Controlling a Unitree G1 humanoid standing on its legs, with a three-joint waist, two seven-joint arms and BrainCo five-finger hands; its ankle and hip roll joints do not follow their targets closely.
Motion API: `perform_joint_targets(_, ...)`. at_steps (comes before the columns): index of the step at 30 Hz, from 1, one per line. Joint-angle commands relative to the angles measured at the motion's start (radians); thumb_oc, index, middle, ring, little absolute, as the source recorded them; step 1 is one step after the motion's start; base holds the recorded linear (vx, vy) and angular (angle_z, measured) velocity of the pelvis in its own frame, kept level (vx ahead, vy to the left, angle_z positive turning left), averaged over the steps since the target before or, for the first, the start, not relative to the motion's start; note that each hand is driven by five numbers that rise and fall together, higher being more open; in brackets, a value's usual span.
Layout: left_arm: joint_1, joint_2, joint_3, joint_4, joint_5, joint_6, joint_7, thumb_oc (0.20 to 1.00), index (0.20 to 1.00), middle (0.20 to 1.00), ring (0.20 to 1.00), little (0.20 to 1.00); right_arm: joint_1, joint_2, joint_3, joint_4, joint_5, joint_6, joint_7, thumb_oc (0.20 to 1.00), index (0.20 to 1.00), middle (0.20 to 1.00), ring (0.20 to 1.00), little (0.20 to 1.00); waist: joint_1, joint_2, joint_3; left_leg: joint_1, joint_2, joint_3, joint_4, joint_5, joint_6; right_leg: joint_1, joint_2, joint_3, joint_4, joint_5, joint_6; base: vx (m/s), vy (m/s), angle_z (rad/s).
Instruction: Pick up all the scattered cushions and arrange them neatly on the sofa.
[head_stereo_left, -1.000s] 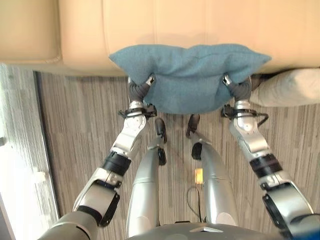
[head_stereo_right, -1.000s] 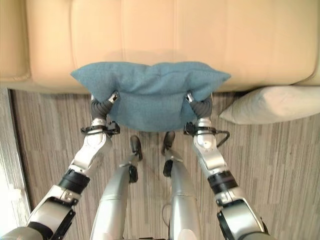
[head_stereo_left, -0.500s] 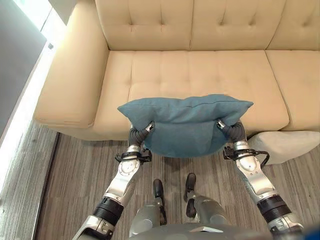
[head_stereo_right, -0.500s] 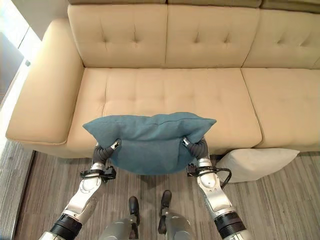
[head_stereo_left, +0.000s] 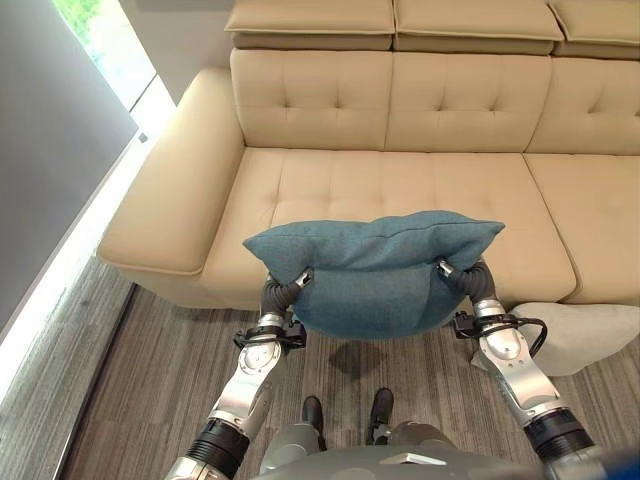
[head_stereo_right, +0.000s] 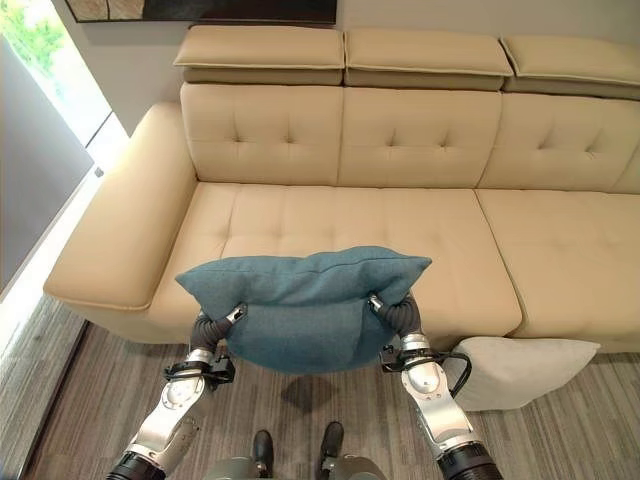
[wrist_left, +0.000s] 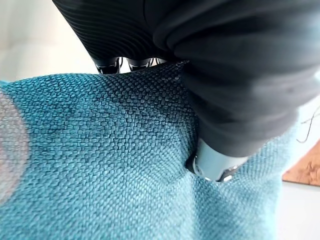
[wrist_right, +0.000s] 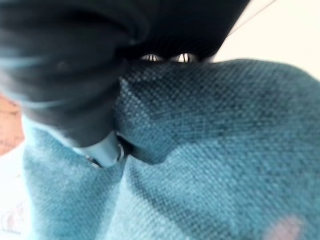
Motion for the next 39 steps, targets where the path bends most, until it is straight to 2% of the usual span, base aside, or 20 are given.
perform_joint_targets(1,-0.005,0.036,0.032,-0.093,0.031,-0.067,-0.03,0.2,0.2,0.2,0.2,0.2,-0.031,0.015,-0.048,-0.088,-0.01,-0.057,-0.006,0.2,0.2,0.2,0.2,0.2,0.023,-0.035,-0.079,0.018,-0.006,0.006,-0.061,0.034,-0.004,0.119,-0.036,0.084,0.061,-0.124,0.126,0.19,0.099,-0.34)
perform_joint_targets(5,-0.005,0.058,0.031,-0.106,0.056,-0.06,-0.038,0.2,0.2,0.2,0.2,0.2,-0.043,0.023,-0.053,-0.098,-0.013,-0.059,0.0,0.2,0.2,0.2,0.2,0.2,0.035,-0.039,-0.082,0.06,-0.025,0.014,-0.083,0.012,0.026,0.119,-0.059,0.117,0.124,-0.139,0.146,0.14,0.135,-0.21)
perform_joint_targets(8,-0.009,0.073,0.035,-0.119,0.061,-0.06,-0.041,0.2,0.2,0.2,0.2,0.2,-0.062,0.032,-0.055,-0.103,-0.027,-0.06,0.004,0.2,0.2,0.2,0.2,0.2,0.039,-0.022,-0.069,0.088,-0.036,0.022,-0.093,-0.005,0.059,0.064,-0.093,0.142,0.271,-0.136,0.168,0.08,0.176,-0.28)
perform_joint_targets(10,-0.013,0.079,0.037,-0.119,0.069,-0.062,-0.041,0.2,0.2,0.2,0.2,0.2,-0.07,0.04,-0.054,-0.111,-0.031,-0.065,0.009,0.2,0.2,0.2,0.2,0.2,0.033,-0.011,-0.056,0.11,-0.043,0.024,-0.104,-0.009,0.077,0.009,-0.104,0.169,0.385,-0.112,0.18,0.07,0.145,-0.25)
perform_joint_targets(13,-0.015,0.078,0.041,-0.12,0.07,-0.065,-0.042,0.2,0.2,0.2,0.2,0.2,-0.07,0.044,-0.054,-0.12,-0.041,-0.067,0.01,0.2,0.2,0.2,0.2,0.2,0.029,0.0,-0.049,0.132,-0.047,0.02,-0.114,-0.014,0.084,-0.033,-0.103,0.189,0.433,-0.099,0.181,0.08,0.064,-0.02)
perform_joint_targets(14,-0.019,0.071,0.037,-0.121,0.071,-0.07,-0.042,0.2,0.2,0.2,0.2,0.2,-0.072,0.042,-0.054,-0.121,-0.053,-0.065,0.015,0.2,0.2,0.2,0.2,0.2,0.013,0.007,-0.045,0.148,-0.052,0.006,-0.127,-0.014,0.085,-0.075,-0.061,0.237,0.405,-0.112,0.165,0.19,0.045,-0.04)
perform_joint_targets(15,-0.02,0.071,0.037,-0.122,0.072,-0.073,-0.044,0.2,0.2,0.2,0.2,0.2,-0.075,0.039,-0.053,-0.119,-0.056,-0.065,0.012,0.2,0.2,0.2,0.2,0.2,0.009,0.006,-0.045,0.154,-0.056,0.001,-0.131,-0.016,0.085,-0.081,-0.051,0.253,0.368,-0.107,0.164,0.24,-0.002,-0.07)
perform_joint_targets(16,-0.032,0.067,0.033,-0.124,0.073,-0.075,-0.042,0.2,0.2,0.2,0.2,0.2,-0.078,0.037,-0.057,-0.122,-0.054,-0.067,0.008,0.2,0.2,0.2,0.2,0.2,-0.007,0.001,-0.041,0.163,-0.068,-0.015,-0.137,-0.023,0.084,-0.104,-0.029,0.294,0.275,-0.08,0.162,0.2,-0.047,0.01)
perform_joint_targets(19,-0.062,0.06,0.03,-0.114,0.067,-0.08,-0.047,0.2,0.2,0.2,0.2,0.2,-0.074,0.027,-0.061,-0.118,-0.047,-0.068,0.011,0.2,0.2,0.2,0.2,0.2,-0.031,-0.012,-0.034,0.176,-0.086,-0.063,-0.129,-0.043,0.081,-0.125,0.002,0.355,0.176,-0.025,0.171,0.22,-0.129,0.63)
perform_joint_targets(21,-0.047,0.041,0.021,-0.103,0.051,-0.08,-0.068,0.2,0.2,0.2,0.2,0.2,-0.036,0.018,-0.082,-0.116,-0.033,-0.073,0.028,0.2,0.2,0.2,0.2,0.2,-0.043,-0.024,-0.05,0.182,-0.083,-0.075,-0.108,-0.069,0.055,-0.073,0.006,0.351,0.121,-0.022,0.151,0.3,-0.285,1.01)
perform_joint_targets(22,-0.033,0.034,0.014,-0.102,0.042,-0.075,-0.08,0.2,0.2,0.2,0.2,0.2,-0.004,0.01,-0.096,-0.122,-0.026,-0.076,0.034,0.2,0.2,0.2,0.2,0.2,-0.051,-0.034,-0.055,0.174,-0.072,-0.07,-0.039,-0.096,0.033,-0.031,0.002,0.326,0.101,-0.029,0.137,0.22,-0.236,0.94)
perform_joint_targets(24,-0.034,0.027,0.003,-0.097,0.03,-0.071,-0.087,0.2,0.2,0.2,0.2,0.2,0.007,-0.002,-0.107,-0.12,-0.016,-0.076,0.032,0.2,0.2,0.2,0.2,0.2,-0.06,-0.044,-0.046,0.114,-0.061,-0.063,0.092,-0.099,0.01,0.003,-0.007,0.299,0.081,-0.034,0.125,0.13,-0.175,1.03)
perform_joint_targets(26,-0.032,0.022,0.0,-0.093,0.021,-0.07,-0.09,0.2,0.2,0.2,0.2,0.2,0.016,-0.012,-0.111,-0.119,-0.013,-0.071,0.035,0.2,0.2,0.2,0.2,0.2,-0.061,-0.052,-0.041,0.064,-0.043,-0.038,0.182,-0.082,-0.001,0.031,-0.014,0.279,0.07,-0.044,0.114,0.14,-0.125,0.58)
perform_joint_targets(27,-0.029,0.02,0.0,-0.09,0.02,-0.061,-0.097,0.2,0.2,0.2,0.2,0.2,0.021,-0.016,-0.116,-0.115,-0.003,-0.064,0.036,0.2,0.2,0.2,0.2,0.2,-0.048,-0.065,-0.038,-0.005,-0.029,0.0,0.192,-0.078,0.015,0.06,-0.022,0.265,0.057,-0.062,0.108,0.16,-0.09,0.14)
perform_joint_targets(29,-0.024,0.021,0.001,-0.091,0.021,-0.058,-0.097,0.2,0.2,0.2,0.2,0.2,0.02,-0.014,-0.115,-0.115,0.0,-0.064,0.035,0.2,0.2,0.2,0.2,0.2,-0.04,-0.068,-0.04,-0.027,-0.032,-0.009,0.165,-0.07,0.02,0.069,-0.018,0.269,0.055,-0.067,0.109,0.19,-0.037,0.12)
perform_joint_targets(30,-0.014,0.022,0.003,-0.098,0.016,-0.053,-0.098,0.2,0.2,0.2,0.2,0.2,0.022,-0.016,-0.117,-0.112,0.001,-0.06,0.034,0.2,0.2,0.2,0.2,0.2,-0.027,-0.063,-0.043,-0.035,-0.022,-0.038,0.087,-0.017,0.013,0.085,-0.009,0.275,0.059,-0.089,0.108,0.18,-0.006,-0.17)
perform_joint_targets(31,-0.014,0.022,0.003,-0.098,0.016,-0.053,-0.098,0.2,0.2,0.2,0.2,0.2,0.022,-0.016,-0.117,-0.112,0.001,-0.06,0.034,0.2,0.2,0.2,0.2,0.2,-0.027,-0.064,-0.042,-0.034,-0.022,-0.038,0.086,-0.017,0.013,0.086,-0.009,0.275,0.059,-0.09,0.108,0.32,0.057,-0.34)
perform_joint_targets(32,-0.009,0.024,0.006,-0.109,0.013,-0.047,-0.092,0.2,0.2,0.2,0.2,0.2,0.025,-0.014,-0.116,-0.101,0.001,-0.055,0.026,0.2,0.2,0.2,0.2,0.2,-0.012,-0.053,-0.041,-0.077,0.004,-0.071,-0.003,0.067,-0.007,0.117,0.009,0.292,0.074,-0.132,0.097,0.27,0.069,-0.31)
perform_joint_targets(36,-0.005,0.027,0.01,-0.112,0.014,-0.046,-0.093,0.2,0.2,0.2,0.2,0.2,0.03,-0.003,-0.123,-0.105,0.016,-0.055,0.031,0.2,0.2,0.2,0.2,0.2,-0.007,-0.046,-0.06,-0.061,0.013,-0.061,-0.049,0.083,-0.006,0.148,0.011,0.309,0.109,-0.172,0.097,0.27,0.119,-0.27)
perform_joint_targets(39,-0.007,0.044,0.01,-0.13,0.018,-0.045,-0.093,0.2,0.2,0.2,0.2,0.2,0.005,-0.001,-0.116,-0.112,-0.024,-0.048,0.032,0.2,0.2,0.2,0.2,0.2,0.0,-0.043,-0.082,0.01,-0.021,-0.037,-0.057,0.05,0.024,0.148,-0.029,0.33,0.189,-0.181,0.125,0.34,0.282,-0.44)
